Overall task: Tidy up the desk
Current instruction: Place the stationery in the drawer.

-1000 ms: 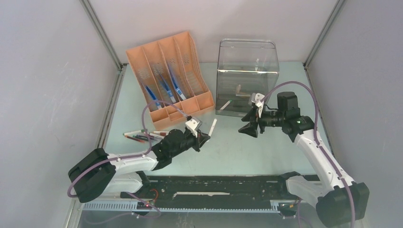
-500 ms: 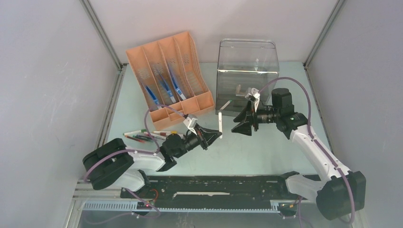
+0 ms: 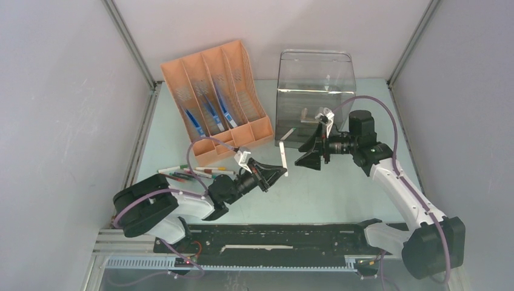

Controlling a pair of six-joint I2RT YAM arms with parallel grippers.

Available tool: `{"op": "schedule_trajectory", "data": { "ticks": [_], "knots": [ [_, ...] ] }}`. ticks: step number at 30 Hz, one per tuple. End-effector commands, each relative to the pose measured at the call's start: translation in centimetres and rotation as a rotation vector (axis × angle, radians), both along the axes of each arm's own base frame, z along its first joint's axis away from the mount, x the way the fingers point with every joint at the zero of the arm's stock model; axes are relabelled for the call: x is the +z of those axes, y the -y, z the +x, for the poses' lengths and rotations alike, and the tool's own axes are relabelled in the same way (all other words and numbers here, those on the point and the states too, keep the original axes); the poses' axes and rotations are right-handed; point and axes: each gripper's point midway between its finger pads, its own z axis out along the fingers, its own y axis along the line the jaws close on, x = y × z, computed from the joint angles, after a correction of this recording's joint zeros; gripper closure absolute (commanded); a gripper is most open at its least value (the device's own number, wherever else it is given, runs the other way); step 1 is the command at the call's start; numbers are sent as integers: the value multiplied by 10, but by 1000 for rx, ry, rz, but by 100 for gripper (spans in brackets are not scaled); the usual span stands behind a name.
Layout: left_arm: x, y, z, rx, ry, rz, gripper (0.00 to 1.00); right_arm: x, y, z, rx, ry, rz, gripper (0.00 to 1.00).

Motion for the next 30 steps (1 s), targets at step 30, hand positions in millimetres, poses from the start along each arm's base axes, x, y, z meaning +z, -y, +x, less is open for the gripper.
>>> {"op": "schedule_trajectory", "data": {
  "ticks": [30],
  "knots": [
    [30,33,-4,-29,25,-91,100,8,-18,-11,64,-47,52,28]
  ]
}}
